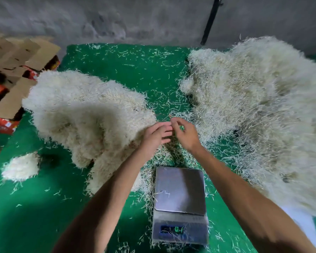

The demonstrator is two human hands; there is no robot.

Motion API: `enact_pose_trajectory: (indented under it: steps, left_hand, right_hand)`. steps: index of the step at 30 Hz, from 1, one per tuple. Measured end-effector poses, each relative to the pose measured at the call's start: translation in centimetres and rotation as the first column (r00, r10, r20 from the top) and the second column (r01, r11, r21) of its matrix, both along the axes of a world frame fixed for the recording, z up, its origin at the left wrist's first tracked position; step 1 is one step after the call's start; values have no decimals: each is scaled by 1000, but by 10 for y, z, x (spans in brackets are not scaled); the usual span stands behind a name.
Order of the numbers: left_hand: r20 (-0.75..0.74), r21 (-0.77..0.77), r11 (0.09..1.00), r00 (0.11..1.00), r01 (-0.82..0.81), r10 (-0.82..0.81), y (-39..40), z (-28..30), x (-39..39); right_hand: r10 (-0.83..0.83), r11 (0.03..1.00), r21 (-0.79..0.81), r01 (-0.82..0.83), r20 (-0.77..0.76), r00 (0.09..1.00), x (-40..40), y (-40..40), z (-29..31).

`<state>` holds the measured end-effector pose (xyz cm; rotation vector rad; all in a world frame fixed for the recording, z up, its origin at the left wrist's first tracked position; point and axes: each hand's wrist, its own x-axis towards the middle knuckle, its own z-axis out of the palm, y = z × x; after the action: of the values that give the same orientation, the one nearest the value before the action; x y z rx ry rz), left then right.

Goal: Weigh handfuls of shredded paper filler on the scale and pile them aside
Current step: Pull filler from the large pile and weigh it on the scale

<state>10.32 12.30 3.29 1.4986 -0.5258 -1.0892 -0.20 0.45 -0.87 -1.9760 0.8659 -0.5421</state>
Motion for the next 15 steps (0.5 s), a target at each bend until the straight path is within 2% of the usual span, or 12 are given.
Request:
enact_pose_trajectory:
  steps: [4, 7, 9, 11, 12, 14, 15]
  left_hand:
    - [-140, 74, 994, 988, 82, -71, -57, -25, -25]
    - [-229, 160, 979, 969, 128, -90, -93, -46, -39]
    - [-249, 295, 942, 965, 160, -86, -110, -60, -49]
    - [-390, 387, 893, 918, 231, -68, -123, -71, -58]
    - [-489, 399, 883, 872, 248, -24, -130, -76, -61]
    - [-593, 419, 880, 802, 224, 78, -144, -81, -61]
    - [-570, 440, 875, 816, 202, 99, -150, -85, -59]
  right_hand:
    - [-54, 998, -16, 53, -132, 990, -35, -47, -21]
    - [-148, 975, -205, 92, -277, 949, -50, -81, -43]
    - [-194, 958, -278, 66, -464, 864, -58, -96, -63]
    - [-205, 977, -158, 141, -543, 814, -63, -93, -87]
    - [-202, 977, -43, 211, -523, 828, -65, -84, -93]
    - [-125, 946, 238, 222, -363, 923, -65, -64, -95]
    - [-58, 931, 334, 145, -257, 965, -66, -56, -91]
